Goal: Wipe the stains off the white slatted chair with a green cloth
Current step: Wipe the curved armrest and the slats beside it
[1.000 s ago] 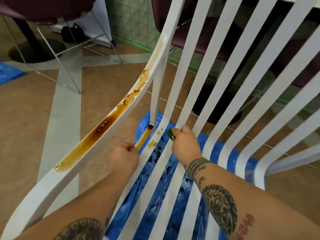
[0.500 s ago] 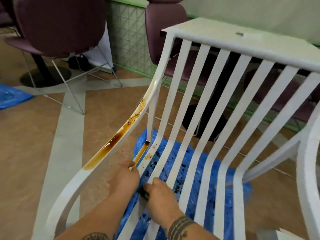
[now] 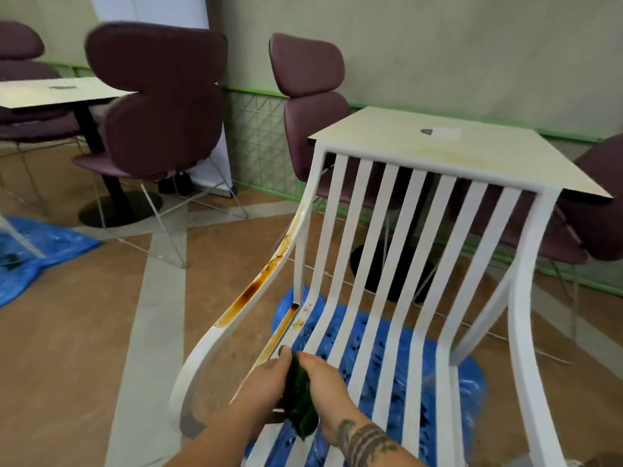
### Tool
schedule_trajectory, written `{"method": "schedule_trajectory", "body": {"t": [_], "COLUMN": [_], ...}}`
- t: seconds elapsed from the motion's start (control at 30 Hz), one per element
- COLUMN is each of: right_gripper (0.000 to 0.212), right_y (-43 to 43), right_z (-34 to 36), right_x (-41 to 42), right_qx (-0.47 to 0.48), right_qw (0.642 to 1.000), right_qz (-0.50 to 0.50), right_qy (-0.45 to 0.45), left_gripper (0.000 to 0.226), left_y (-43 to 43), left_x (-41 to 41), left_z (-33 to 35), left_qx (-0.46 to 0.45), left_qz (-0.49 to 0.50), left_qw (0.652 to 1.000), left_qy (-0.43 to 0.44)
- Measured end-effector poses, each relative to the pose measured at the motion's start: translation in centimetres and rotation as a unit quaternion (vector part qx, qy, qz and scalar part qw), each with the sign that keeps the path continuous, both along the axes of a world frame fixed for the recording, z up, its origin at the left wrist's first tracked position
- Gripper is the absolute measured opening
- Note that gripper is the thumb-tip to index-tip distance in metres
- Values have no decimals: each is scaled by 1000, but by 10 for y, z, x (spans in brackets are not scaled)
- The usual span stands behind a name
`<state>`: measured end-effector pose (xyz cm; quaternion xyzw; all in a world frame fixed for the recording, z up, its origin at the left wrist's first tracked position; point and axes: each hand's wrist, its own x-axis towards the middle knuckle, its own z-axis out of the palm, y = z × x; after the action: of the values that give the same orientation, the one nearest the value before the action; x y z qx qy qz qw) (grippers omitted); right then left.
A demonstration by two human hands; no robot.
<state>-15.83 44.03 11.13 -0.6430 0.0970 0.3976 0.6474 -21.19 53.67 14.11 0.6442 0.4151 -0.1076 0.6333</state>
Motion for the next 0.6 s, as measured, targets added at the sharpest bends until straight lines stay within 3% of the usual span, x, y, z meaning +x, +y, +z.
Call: {"method": "schedule_trajectory", "body": {"t": [0.07, 0.13, 0.23, 0.5, 0.57, 0.6], "right_gripper": [36, 33, 26, 18, 11, 21], "right_y": [-6, -13, -25, -35, -36, -37], "right_z": [14, 26, 37, 58, 56, 56], "right_x": [-1, -1, 2, 13, 10, 8], "right_qx": [47, 55, 21, -21, -31, -23], "right_qw": [998, 998, 996, 990, 993, 997], "right_qz": [-18, -19, -2, -69, -65, -48], "right_qy": [38, 7, -84, -119, -97, -55], "left_gripper": [35, 30, 18, 26, 30, 31], "left_y": [-8, -11, -8, -2, -5, -6], "left_x": [1, 1, -2, -13, -14, -14], "left_z": [15, 22, 30, 45, 45, 44], "left_qx": [-56, -71, -70, -87, -67, -58], "left_qz": [42, 57, 63, 58, 65, 81], "left_qw": [997, 995, 993, 990, 990, 989], "left_qy": [-19, -44, -68, -90, -105, -112]}}
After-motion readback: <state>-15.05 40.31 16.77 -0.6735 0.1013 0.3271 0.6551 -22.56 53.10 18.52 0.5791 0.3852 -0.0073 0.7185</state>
